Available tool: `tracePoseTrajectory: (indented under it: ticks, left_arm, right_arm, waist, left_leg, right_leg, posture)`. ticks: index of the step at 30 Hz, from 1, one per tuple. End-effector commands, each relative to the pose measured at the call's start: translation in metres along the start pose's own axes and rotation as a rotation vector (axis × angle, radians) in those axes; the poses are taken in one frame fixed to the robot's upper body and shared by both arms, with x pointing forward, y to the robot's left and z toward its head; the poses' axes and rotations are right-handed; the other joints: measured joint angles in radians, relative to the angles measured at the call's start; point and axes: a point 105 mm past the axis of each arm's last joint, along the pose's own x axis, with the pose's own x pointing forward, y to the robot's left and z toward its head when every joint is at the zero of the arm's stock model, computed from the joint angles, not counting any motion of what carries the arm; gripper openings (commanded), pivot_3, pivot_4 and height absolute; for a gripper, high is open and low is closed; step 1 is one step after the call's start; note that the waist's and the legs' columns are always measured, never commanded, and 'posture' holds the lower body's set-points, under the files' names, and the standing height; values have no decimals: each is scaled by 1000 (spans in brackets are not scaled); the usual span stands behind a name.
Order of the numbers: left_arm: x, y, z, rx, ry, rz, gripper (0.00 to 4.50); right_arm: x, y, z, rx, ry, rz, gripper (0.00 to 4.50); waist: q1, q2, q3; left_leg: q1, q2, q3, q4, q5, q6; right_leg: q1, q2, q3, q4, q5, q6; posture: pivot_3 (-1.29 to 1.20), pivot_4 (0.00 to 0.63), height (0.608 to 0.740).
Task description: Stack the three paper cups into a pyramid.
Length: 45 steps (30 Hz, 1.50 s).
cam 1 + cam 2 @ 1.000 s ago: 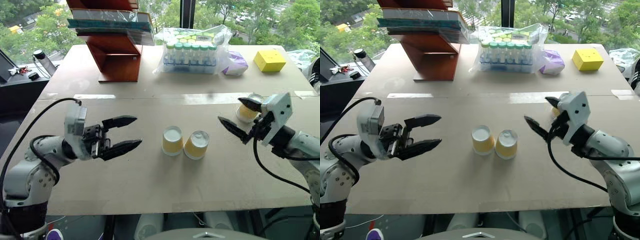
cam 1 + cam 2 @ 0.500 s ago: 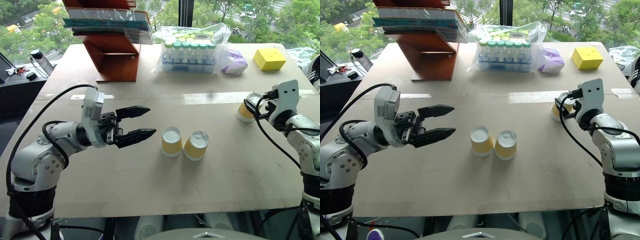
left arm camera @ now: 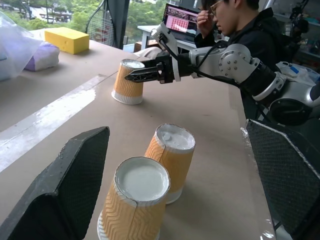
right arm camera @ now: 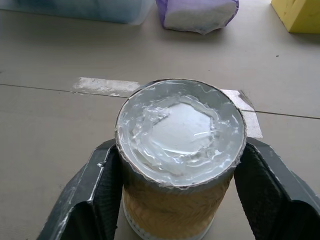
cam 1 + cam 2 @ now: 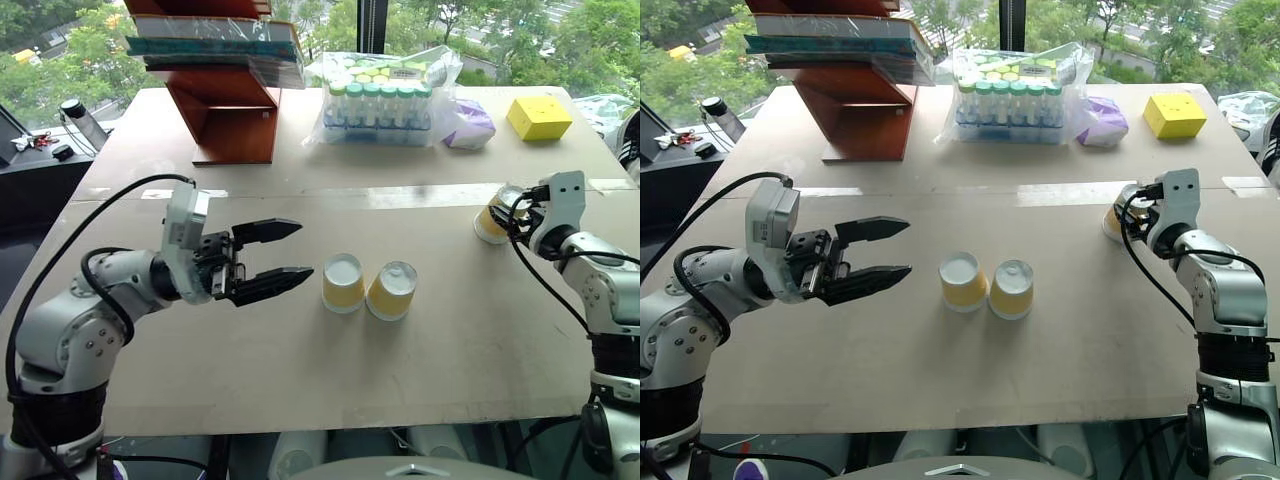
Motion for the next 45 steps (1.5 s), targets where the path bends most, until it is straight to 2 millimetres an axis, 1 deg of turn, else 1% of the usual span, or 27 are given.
tracePoseTrajectory:
  ticks: [1, 3, 5, 6, 7, 8, 10, 11, 12, 14, 16, 19, 23, 29, 39, 41, 42, 44, 45]
  left_arm:
    - [-3, -4, 7, 32, -19, -1, 4500]
    - [-4, -3, 6, 25, -22, 6, 4500]
    - [-6, -2, 4, 15, -26, 12, 4500]
    - [-8, -2, 2, 10, -25, 15, 4500]
    - [-11, -1, -2, 4, -17, 20, 4500]
    - [-13, -1, -4, 1, -12, 23, 4500]
    - [-19, -2, -13, -17, 7, 17, 4500]
    - [-22, -2, -17, -28, 14, 17, 4500]
    - [-25, -1, -22, -36, 24, 18, 4500]
    - [-28, 0, -26, -44, 34, 18, 4500]
    - [-28, 0, -28, -44, 39, 12, 4500]
    - [-28, 0, -27, -38, 43, 7, 4500]
    - [-26, -2, -24, -34, 44, 4, 4500]
    - [-23, -4, -20, -31, 44, 9, 4500]
    - [-25, -8, -23, -38, 46, 24, 4500]
    - [-27, -8, -25, -41, 47, 30, 4500]
    - [-29, -8, -26, -43, 49, 32, 4500]
    - [-30, -9, -28, -46, 49, 34, 4500]
    - [-31, -9, -30, -49, 50, 35, 4500]
  right_arm:
    - [-6, -3, 23, -47, -88, 6, 1907]
    - [-12, 2, 32, -73, -123, 50, 1907]
    - [-20, 17, 44, -123, -170, 142, 1907]
    - [-25, 27, 51, -128, -193, 203, 1907]
    - [-33, 44, 61, -128, -227, 299, 1907]
    - [-40, 55, 67, -129, -247, 365, 1907]
    - [-65, 101, 85, -164, -288, 611, 1907]
    - [-78, 124, 91, -183, -293, 732, 1907]
    - [-88, 142, 94, -204, -294, 827, 1907]
    - [-97, 164, 94, -233, -274, 927, 1907]
    - [-101, 177, 91, -292, -241, 986, 1907]
    - [-105, 186, 90, -310, -210, 1043, 1907]
    - [-104, 192, 83, -348, -164, 1079, 1907]
    - [-97, 193, 70, -376, -103, 1081, 1907]
    - [-91, 195, 65, -389, -66, 1086, 1907]
    - [-90, 197, 67, -384, -63, 1094, 2898]
    - [-90, 197, 69, -383, -69, 1095, 3192]
    - [-91, 197, 73, -387, -81, 1096, 4279]
    - [-92, 196, 76, -390, -93, 1092, 4454]
  waist:
    - [0, 0, 0]
    - [0, 0, 0]
    - [0, 2, 1]
    - [0, 3, 2]
    - [-1, 3, 2]
    - [-3, 4, 2]
    - [-6, 4, 3]
    - [-6, 5, 3]
    - [-7, 5, 3]
    - [-7, 5, 3]
    - [-4, 4, 3]
    - [7, 3, 3]
    - [5, 3, 3]
    - [1, 3, 3]
    - [1, 3, 3]
    - [1, 3, 3]
    - [1, 3, 3]
    - [1, 3, 3]
    - [2, 3, 3]
  left_leg:
    - [0, 0, 0, 0, 0, 0]
    - [0, 0, 0, 0, 0, 0]
    - [0, 0, 0, 0, 0, 0]
    - [0, 0, 0, 0, 0, 0]
    - [0, 0, 0, 0, 0, 0]
    - [0, 0, -1, 0, 0, 0]
    - [0, 1, -1, 0, 0, 0]
    - [0, 2, -1, -1, 0, 0]
    - [0, 3, -1, -1, 0, 0]
    - [0, 3, -1, -1, 0, 0]
    - [0, 3, -2, 0, 0, 0]
    - [-2, 2, -3, 1, 0, 0]
    - [-9, 1, -3, 3, 0, 0]
    - [-10, 1, -4, 2, 0, 0]
    - [-10, 1, -4, 2, 0, 0]
    - [-10, 1, -4, 2, 0, 0]
    - [-10, 1, -4, 2, 0, 0]
    - [-10, 1, -4, 2, 0, 0]
    - [-10, 1, -4, 2, 0, 0]
  right_leg:
    - [0, 0, 0, 0, 0, 0]
    - [0, 0, 0, 0, 0, 0]
    - [0, 0, 0, 0, 0, 0]
    - [0, 0, 0, 0, 0, 0]
    - [0, 0, 0, 0, 0, 0]
    - [0, 0, 0, 0, 0, 0]
    - [-1, 1, 1, 1, 0, 0]
    - [-1, 1, 1, 1, 0, 0]
    - [-1, 1, 1, 1, 0, 0]
    - [-1, 1, 0, 1, 0, 0]
    - [-1, 1, 0, 1, 0, 0]
    - [-1, -1, -2, 0, 0, 0]
    - [-7, -3, -2, 0, 0, 0]
    - [-8, -2, -4, 1, 0, 0]
    - [-8, -3, -4, 1, 0, 0]
    - [-8, -3, -4, 1, 0, 0]
    - [-8, -3, -4, 1, 0, 0]
    - [-8, -3, -4, 1, 0, 0]
    - [-8, -3, -4, 1, 0, 0]
  posture:
    - [0, 150, 740]
    - [0, 150, 740]
    - [0, 150, 740]
    - [0, 150, 740]
    - [0, 150, 740]
    - [0, 150, 740]
    - [0, 150, 740]
    - [0, 150, 740]
    - [0, 150, 740]
    - [0, 150, 740]
    - [0, 150, 740]
    - [0, 150, 740]
    - [0, 150, 740]
    - [0, 150, 740]
    - [0, 150, 740]
    - [0, 150, 740]
    - [0, 150, 740]
    - [0, 150, 740]
    - [0, 150, 740]
